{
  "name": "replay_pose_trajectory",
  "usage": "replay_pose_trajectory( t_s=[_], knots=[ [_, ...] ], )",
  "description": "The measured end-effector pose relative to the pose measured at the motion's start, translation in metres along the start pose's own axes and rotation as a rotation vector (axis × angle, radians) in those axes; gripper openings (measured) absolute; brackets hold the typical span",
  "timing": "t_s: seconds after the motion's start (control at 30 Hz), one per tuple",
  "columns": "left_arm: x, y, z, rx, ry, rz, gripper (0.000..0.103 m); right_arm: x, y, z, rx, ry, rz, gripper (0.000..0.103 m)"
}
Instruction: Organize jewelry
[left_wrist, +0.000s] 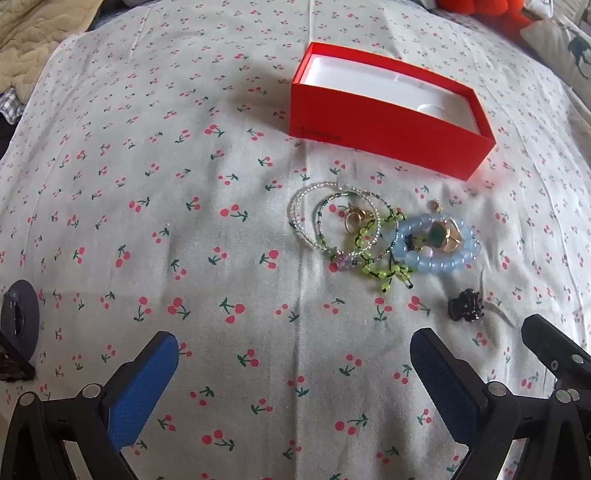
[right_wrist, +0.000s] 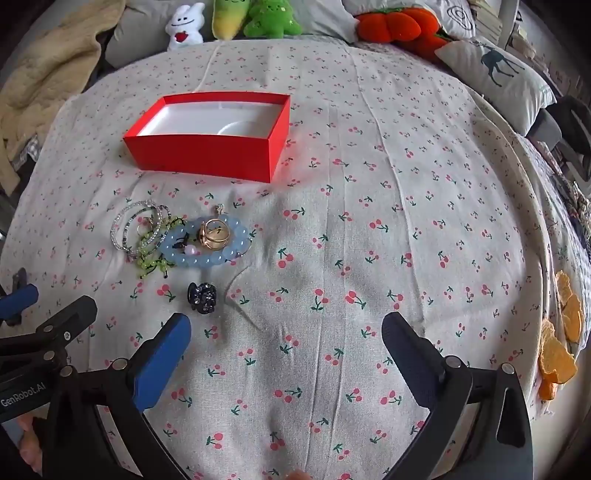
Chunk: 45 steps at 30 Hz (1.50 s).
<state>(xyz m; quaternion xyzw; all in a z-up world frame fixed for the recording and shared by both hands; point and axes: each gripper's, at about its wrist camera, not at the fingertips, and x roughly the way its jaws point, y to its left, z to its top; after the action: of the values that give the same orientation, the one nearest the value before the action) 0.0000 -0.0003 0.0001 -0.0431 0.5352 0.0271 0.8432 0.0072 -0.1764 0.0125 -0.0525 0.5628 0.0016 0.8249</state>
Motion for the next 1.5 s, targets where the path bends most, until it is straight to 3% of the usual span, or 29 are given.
replay_pose_trajectory(
  t_s=[0.67, 0.87, 0.93, 1.07, 1.5],
  knots=[
    [-0.005, 0.012, 0.003, 0.008, 0.001, -0.004, 0.103, 0.003, 0.0, -0.001, -0.002, 0.006, -0.008, 0.103],
    [-0.004, 0.01, 0.003, 0.0, -0.045, -0.03, 0.103, 0.004, 0.001, -0.001, -0.003, 0.008, -0.009, 0.103],
    [-0.006, 0.009, 0.001, -0.018, -0.098, -0.068, 0.103, 0.004, 0.001, -0.001, -0.003, 0.008, -0.009, 0.103],
    [-0.006, 0.009, 0.001, -0.025, -0.105, -0.082, 0.103, 0.004, 0.001, -0.001, -0.004, 0.008, -0.01, 0.103],
    [-0.005, 0.009, 0.002, -0.019, -0.061, -0.07, 0.103, 0.005, 0.001, -0.001, -0.006, 0.013, -0.014, 0.103]
  ],
)
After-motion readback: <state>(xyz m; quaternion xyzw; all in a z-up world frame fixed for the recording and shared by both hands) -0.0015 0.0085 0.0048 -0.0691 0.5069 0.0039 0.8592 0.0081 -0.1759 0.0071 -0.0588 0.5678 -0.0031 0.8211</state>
